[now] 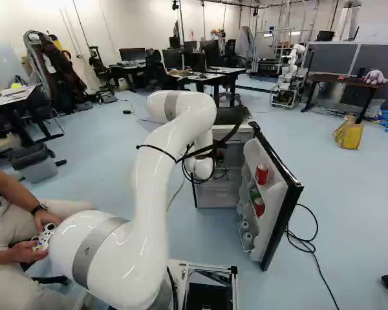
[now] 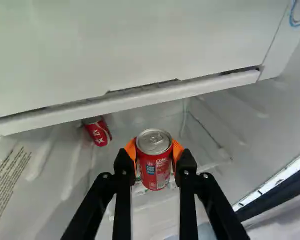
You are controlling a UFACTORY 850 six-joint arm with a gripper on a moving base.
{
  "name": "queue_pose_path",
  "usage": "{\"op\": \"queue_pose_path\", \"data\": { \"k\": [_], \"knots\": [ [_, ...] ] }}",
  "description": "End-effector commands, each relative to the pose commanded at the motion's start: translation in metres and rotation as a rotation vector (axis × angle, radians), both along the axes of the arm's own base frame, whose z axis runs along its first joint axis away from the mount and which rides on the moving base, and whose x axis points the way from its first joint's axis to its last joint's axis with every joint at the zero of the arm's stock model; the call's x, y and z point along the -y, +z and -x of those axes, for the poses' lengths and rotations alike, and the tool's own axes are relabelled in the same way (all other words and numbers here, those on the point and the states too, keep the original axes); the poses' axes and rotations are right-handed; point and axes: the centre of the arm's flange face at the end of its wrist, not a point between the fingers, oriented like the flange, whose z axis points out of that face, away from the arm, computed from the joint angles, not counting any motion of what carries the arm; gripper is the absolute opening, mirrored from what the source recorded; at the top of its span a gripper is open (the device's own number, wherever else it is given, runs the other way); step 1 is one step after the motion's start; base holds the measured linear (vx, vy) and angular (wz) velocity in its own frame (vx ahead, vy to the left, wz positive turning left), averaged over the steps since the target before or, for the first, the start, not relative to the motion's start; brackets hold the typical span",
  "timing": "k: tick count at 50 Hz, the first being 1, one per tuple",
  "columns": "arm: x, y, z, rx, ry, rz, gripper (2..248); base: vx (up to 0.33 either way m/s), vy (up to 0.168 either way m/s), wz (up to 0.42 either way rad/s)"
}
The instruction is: Grab a drink from the fridge
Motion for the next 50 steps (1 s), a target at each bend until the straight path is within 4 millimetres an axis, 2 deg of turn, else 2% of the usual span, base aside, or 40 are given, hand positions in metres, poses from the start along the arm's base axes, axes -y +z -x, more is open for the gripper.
{"op": "queue_pose_path", "data": {
  "k": [50],
  "knots": [
    [-0.020,0.083,0.075,-0.033,0.005,-0.008,90,0.000,0.000,0.000]
  ]
}}
